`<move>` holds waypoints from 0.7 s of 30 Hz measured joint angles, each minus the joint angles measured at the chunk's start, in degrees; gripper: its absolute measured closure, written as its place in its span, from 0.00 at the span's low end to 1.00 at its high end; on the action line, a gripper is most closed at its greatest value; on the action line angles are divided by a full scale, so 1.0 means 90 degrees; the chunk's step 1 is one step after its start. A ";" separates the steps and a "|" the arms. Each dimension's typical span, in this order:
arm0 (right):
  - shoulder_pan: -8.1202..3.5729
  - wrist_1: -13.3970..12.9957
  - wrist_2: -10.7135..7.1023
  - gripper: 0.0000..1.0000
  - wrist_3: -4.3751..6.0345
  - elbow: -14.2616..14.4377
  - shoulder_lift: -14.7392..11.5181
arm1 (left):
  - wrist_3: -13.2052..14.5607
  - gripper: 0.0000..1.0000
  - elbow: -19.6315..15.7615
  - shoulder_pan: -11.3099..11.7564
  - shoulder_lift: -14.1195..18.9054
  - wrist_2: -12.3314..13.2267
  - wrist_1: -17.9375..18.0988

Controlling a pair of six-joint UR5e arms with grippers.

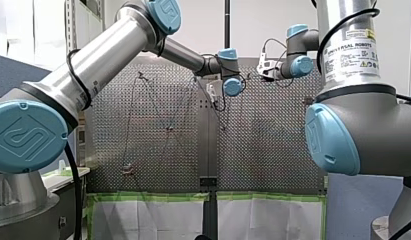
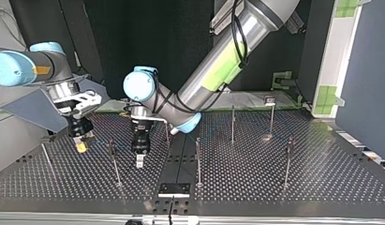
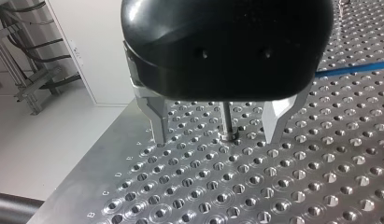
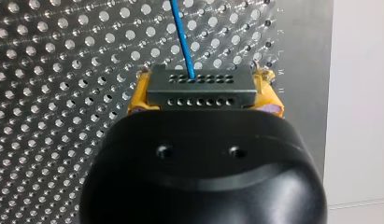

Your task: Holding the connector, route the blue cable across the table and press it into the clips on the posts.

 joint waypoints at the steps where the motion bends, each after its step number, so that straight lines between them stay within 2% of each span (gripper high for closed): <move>1: 0.0000 0.0000 0.0000 1.00 0.0000 0.0000 0.0000 | 0.0000 0.00 0.0000 0.0002 0.0000 0.0001 0.0001; 9: 0.0006 0.0000 -0.0002 1.00 0.0000 0.0001 0.0001 | -0.0003 0.00 -0.0001 0.0059 -0.0012 0.0036 0.0016; 12: -0.0007 0.0000 0.0008 1.00 0.0000 0.0000 0.0001 | 0.0000 0.00 0.0002 -0.0030 0.0003 -0.0004 0.0000; 21: 0.0000 0.0000 0.0000 1.00 0.0000 0.0000 0.0000 | 0.0000 0.00 0.0001 -0.0023 0.0000 -0.0004 -0.0002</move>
